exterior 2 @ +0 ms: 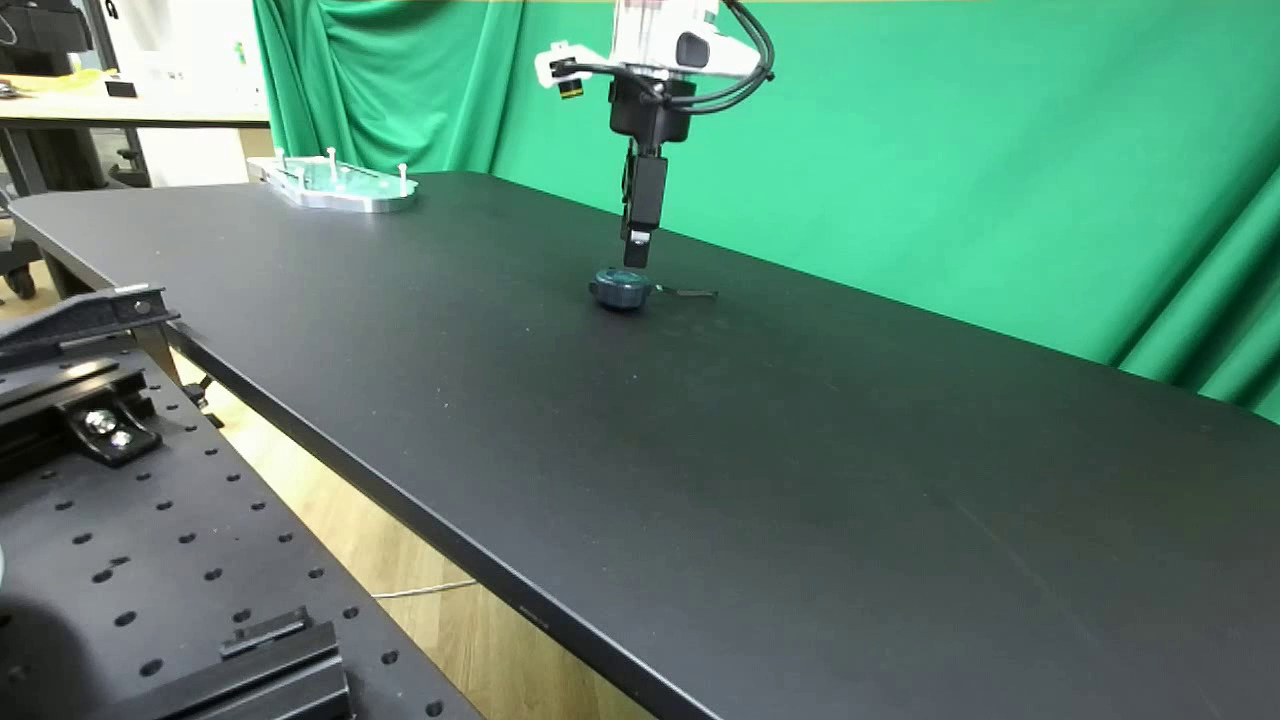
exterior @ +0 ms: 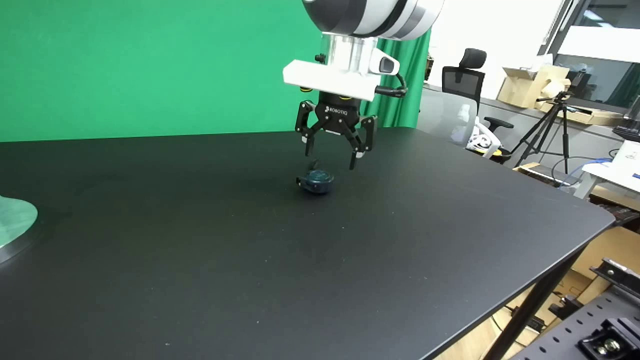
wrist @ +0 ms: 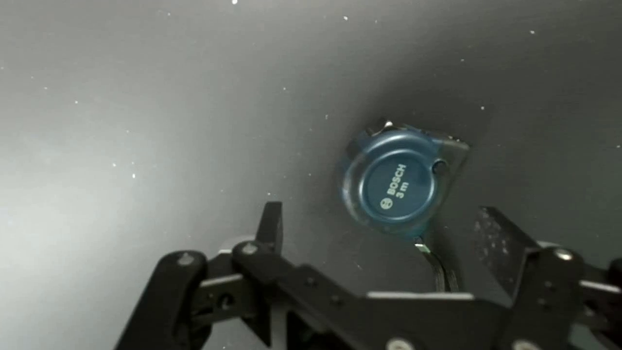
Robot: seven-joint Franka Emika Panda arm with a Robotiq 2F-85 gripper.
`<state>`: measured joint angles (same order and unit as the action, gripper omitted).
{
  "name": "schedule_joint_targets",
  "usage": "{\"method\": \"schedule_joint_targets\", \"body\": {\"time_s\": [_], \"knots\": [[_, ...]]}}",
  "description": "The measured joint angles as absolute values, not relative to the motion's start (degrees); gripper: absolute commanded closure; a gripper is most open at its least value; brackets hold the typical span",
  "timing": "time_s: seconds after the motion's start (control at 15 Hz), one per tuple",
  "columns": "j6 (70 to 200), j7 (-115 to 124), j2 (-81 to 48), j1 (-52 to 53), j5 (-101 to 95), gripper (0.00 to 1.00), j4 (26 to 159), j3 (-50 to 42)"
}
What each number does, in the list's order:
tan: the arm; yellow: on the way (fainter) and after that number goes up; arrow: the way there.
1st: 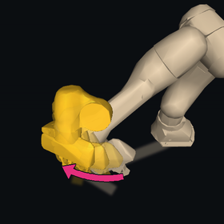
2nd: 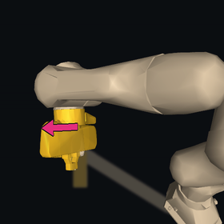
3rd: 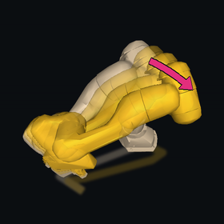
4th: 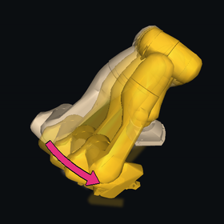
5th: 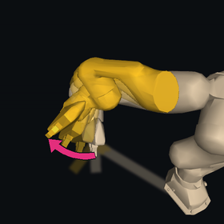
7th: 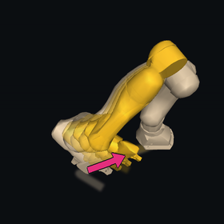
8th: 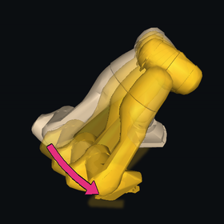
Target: Move the tape measure from left to right.
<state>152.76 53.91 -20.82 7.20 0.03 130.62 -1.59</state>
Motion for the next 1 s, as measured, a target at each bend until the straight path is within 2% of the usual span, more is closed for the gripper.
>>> {"method": "schedule_joint_targets", "body": {"time_s": [0.93,1.0], "knots": [[153.2,54.0,-27.6,10.9,2.5,0.01,125.7,-3.5],[153.2,54.0,-27.9,10.9,2.6,0.25,125.6,-3.6]]}}
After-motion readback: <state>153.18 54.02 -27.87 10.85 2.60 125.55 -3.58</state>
